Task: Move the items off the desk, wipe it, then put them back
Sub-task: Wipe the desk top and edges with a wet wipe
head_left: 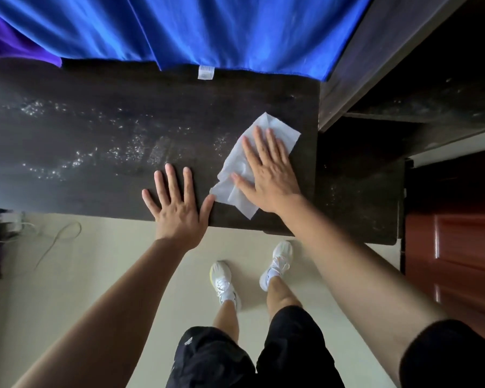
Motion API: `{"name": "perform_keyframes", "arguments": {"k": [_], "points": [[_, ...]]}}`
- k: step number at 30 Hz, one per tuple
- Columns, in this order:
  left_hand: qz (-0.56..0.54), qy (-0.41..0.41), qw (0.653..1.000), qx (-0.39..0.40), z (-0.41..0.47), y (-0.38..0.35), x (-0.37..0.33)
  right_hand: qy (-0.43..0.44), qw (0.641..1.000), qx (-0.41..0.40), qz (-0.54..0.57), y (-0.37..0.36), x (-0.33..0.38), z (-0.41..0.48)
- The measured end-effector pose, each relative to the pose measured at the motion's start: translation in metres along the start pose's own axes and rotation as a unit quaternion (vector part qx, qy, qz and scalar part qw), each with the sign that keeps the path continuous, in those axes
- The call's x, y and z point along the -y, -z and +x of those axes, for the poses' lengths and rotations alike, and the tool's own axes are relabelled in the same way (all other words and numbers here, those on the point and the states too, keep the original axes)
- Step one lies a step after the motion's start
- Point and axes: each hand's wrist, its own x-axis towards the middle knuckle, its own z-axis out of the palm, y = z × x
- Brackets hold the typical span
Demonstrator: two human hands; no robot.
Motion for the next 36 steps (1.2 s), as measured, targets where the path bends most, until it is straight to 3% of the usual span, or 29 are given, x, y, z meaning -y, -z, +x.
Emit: {"name": "perform_keyframes", "arguments": {"k": [2,6,14,16,20,24,27,31,33,36], "points": [[-0.006,-0.001,1.000,-0.002,0.000,0.000,0.000,0.059,0.998,-0.008,-0.002,-0.006,-0.008,-0.036],[-0.005,-0.004,1.000,-0.014,-0.001,-0.002,0.001,0.050,0.999,-0.018,-0.008,-0.012,-0.036,-0.080],[0.000,-0.003,1.000,-0.013,0.000,0.000,0.002,-0.113,0.993,0.014,-0.028,0.005,-0.036,0.003],[-0.001,-0.002,1.000,-0.011,0.000,-0.001,0.001,-0.089,0.996,0.012,-0.022,0.007,-0.018,0.013],[-0.011,0.004,1.000,-0.009,0.001,-0.001,0.000,0.077,0.997,-0.005,-0.020,-0.008,0.004,-0.033],[-0.009,0.005,1.000,-0.010,-0.001,0.000,-0.001,0.111,0.994,0.002,-0.018,-0.012,-0.021,-0.059],[-0.010,0.009,1.000,-0.008,0.000,0.001,-0.001,0.038,0.998,0.029,-0.044,-0.002,-0.035,-0.019],[-0.003,0.011,1.000,-0.015,0.000,-0.001,-0.002,-0.104,0.995,0.004,-0.011,0.013,-0.017,0.060],[-0.008,0.011,1.000,-0.014,-0.001,0.000,-0.002,-0.059,0.998,0.021,-0.012,0.014,0.006,0.074],[-0.020,0.017,1.000,-0.011,0.000,0.001,-0.002,0.099,0.993,0.046,-0.034,0.005,0.023,0.044]]}}
